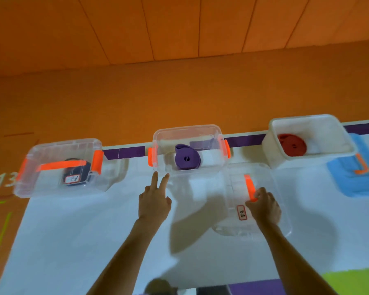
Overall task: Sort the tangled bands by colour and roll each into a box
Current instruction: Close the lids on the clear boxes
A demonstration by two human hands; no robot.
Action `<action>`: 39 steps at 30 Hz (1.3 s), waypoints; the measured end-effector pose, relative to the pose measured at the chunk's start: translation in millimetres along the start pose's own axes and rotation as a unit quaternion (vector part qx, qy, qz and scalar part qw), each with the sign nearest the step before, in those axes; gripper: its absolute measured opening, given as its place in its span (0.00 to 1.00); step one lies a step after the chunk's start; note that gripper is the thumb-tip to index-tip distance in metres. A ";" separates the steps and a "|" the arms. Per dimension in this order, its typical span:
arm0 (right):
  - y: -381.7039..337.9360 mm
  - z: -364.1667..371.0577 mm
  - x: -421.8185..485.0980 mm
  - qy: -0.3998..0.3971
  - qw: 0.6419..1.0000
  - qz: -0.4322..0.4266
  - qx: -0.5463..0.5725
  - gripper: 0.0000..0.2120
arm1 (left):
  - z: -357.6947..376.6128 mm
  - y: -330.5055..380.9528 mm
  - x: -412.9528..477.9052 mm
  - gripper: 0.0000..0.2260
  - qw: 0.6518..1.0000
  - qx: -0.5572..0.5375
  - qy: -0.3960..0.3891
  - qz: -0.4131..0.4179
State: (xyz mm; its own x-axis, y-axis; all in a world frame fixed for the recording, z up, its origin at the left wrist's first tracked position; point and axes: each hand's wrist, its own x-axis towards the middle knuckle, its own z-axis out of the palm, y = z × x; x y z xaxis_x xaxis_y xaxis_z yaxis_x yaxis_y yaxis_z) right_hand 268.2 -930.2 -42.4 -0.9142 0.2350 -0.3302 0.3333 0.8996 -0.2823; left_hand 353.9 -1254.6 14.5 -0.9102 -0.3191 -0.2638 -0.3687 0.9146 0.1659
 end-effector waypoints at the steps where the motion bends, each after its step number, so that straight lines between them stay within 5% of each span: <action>1: 2.4 -3.7 -12.9 0.011 1.000 0.008 0.003 0.14 | -0.1 -2.0 0.2 0.34 1.000 0.002 -0.003 0.007; 11: 4.4 -33.8 -104.0 0.108 0.993 0.050 0.027 0.13 | -4.3 -21.7 -1.7 0.34 0.997 -0.031 -0.015 0.063; 21: -66.9 -79.2 -70.4 0.137 0.976 -0.162 -0.050 0.11 | -14.2 -24.4 2.9 0.28 0.993 -0.097 0.028 0.068; 25: -117.0 -85.1 -24.0 0.090 0.945 -0.288 -0.126 0.10 | -22.8 -21.8 21.9 0.23 0.974 -0.196 0.109 0.029; 31: -189.2 -72.6 36.5 0.003 0.871 -0.459 -0.176 0.11 | -35.4 -6.7 78.1 0.23 0.869 -0.459 0.158 -0.093; 39: -228.7 -38.4 89.2 -0.091 0.822 -0.544 -0.141 0.11 | -6.6 -2.4 131.1 0.23 0.907 -0.391 0.111 -0.112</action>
State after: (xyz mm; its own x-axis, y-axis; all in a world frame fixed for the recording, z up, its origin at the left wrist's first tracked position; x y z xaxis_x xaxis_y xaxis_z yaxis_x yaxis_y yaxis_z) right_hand 101.6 -1100.8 27.3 -0.5777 -0.8008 -0.1581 -0.7488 0.5970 -0.2878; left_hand 234.2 -1300.3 -14.2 -0.7788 -0.5977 -0.1904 -0.4914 0.3926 0.7774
